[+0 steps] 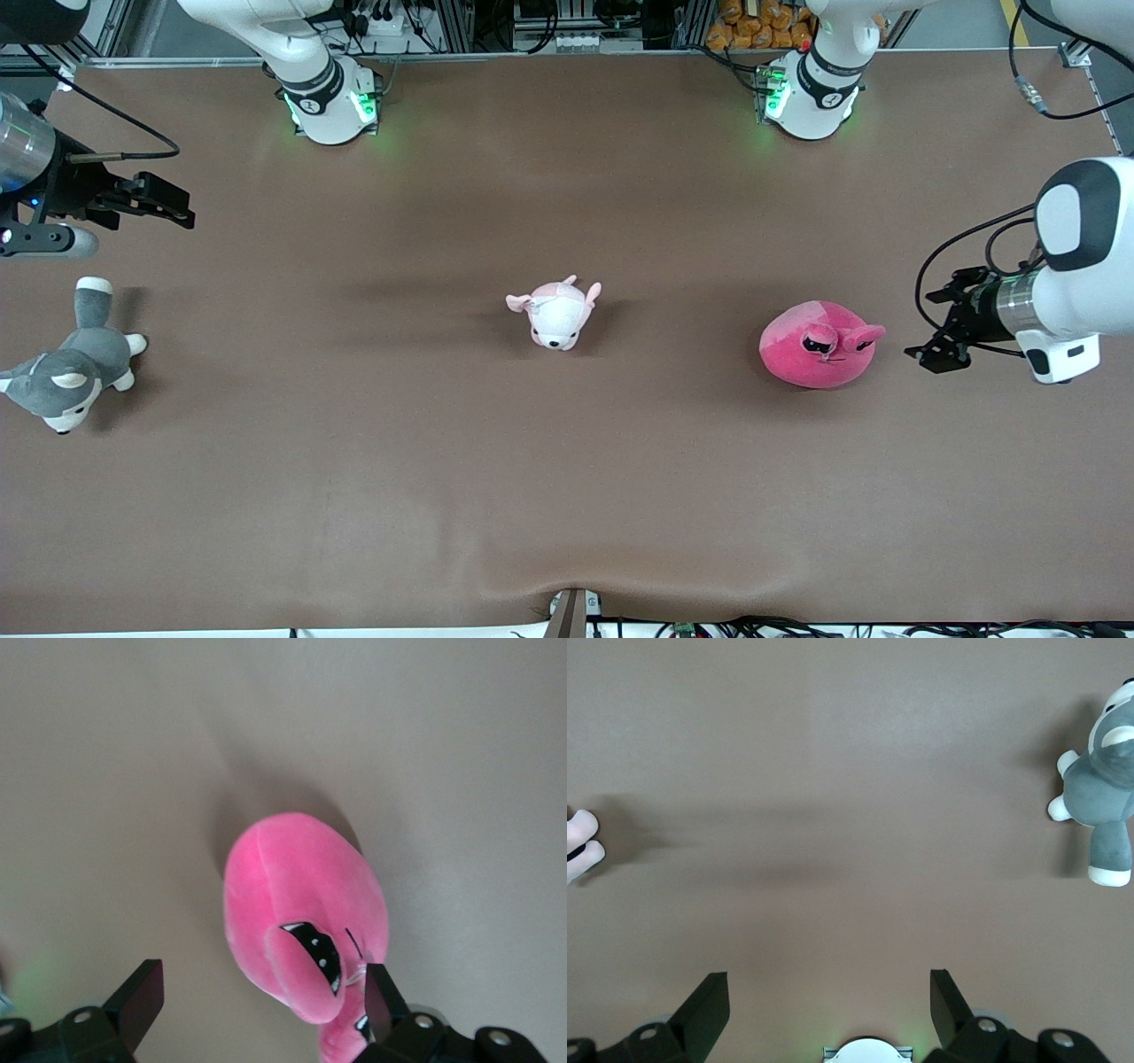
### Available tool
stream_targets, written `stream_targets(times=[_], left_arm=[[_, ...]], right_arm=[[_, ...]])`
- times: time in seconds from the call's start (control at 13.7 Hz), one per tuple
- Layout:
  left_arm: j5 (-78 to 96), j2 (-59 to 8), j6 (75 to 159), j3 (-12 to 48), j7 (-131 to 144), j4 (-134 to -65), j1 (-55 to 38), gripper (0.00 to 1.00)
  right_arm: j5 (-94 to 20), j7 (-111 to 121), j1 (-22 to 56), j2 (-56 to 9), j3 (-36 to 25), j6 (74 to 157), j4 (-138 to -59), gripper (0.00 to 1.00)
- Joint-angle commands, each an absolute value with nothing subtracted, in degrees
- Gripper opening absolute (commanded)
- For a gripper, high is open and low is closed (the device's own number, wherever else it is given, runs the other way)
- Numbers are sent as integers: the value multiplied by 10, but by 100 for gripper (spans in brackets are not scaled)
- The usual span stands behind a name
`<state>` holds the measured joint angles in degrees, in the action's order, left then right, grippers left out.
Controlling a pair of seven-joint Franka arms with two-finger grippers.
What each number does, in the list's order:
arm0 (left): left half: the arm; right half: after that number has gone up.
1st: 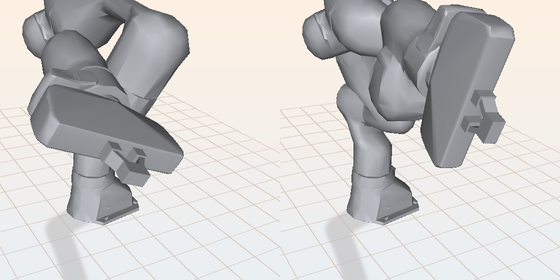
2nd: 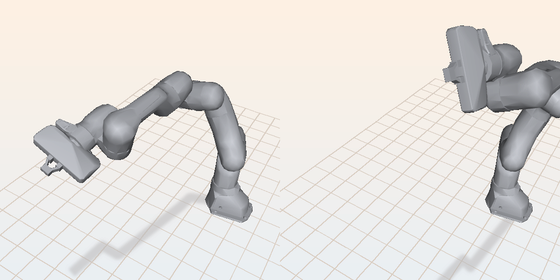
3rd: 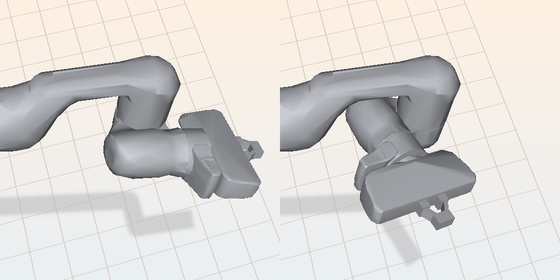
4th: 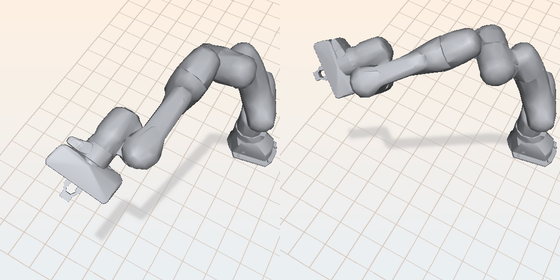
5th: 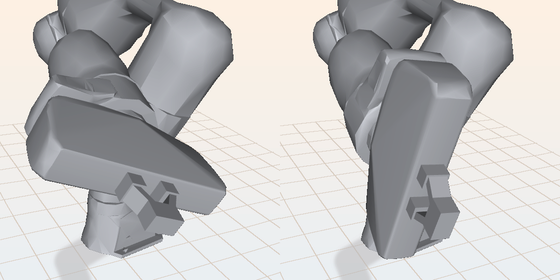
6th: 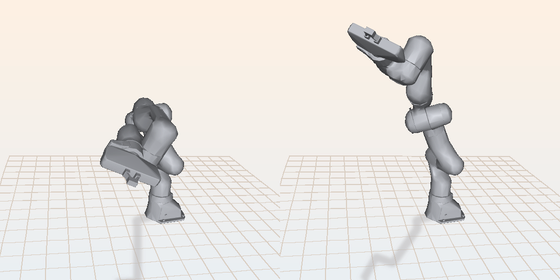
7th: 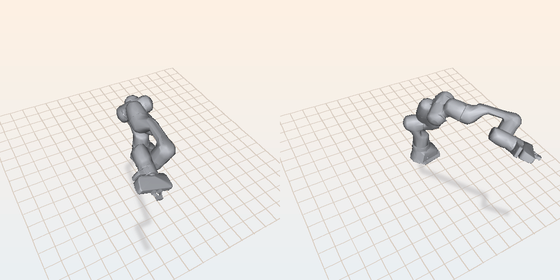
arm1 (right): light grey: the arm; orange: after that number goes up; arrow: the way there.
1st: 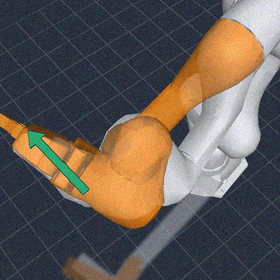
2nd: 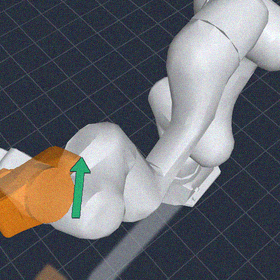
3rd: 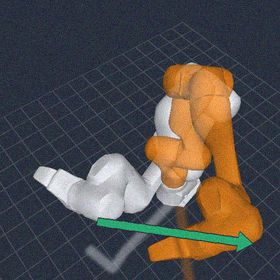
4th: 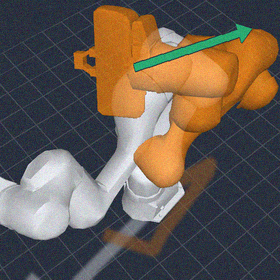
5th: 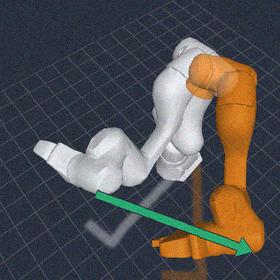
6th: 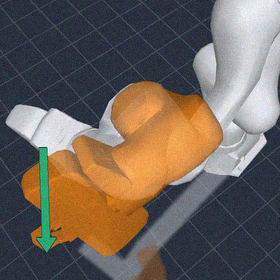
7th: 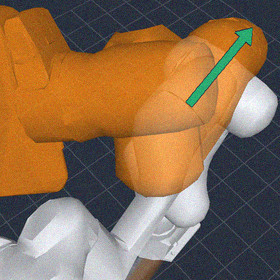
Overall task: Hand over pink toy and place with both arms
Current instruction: 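Lower the left gripper onto the pink plush and close on its neck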
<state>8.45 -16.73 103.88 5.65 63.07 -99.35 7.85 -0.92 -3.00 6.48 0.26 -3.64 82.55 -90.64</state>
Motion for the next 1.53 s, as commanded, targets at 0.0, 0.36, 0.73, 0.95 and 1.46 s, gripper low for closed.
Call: stream_targets(times=[0.0, 0.36, 0.73, 0.95, 1.46], left_arm=[[155, -149, 1049, 60, 643, -1032, 109, 100], [213, -158, 1083, 59, 648, -1070, 117, 100], [270, -173, 1083, 60, 660, -1071, 124, 100], [286, -189, 1083, 60, 660, -1070, 123, 96], [303, -216, 1094, 60, 660, -1063, 118, 71]], right_arm=[[-4, -37, 72, 3, -40, 821, -904, 100], [-4, -37, 74, 2, -40, 821, -904, 100], [-4, -37, 74, -1, -40, 821, -903, 100], [-4, -37, 74, -1, -40, 821, -903, 100], [-4, -37, 76, -2, -40, 820, -903, 100]])
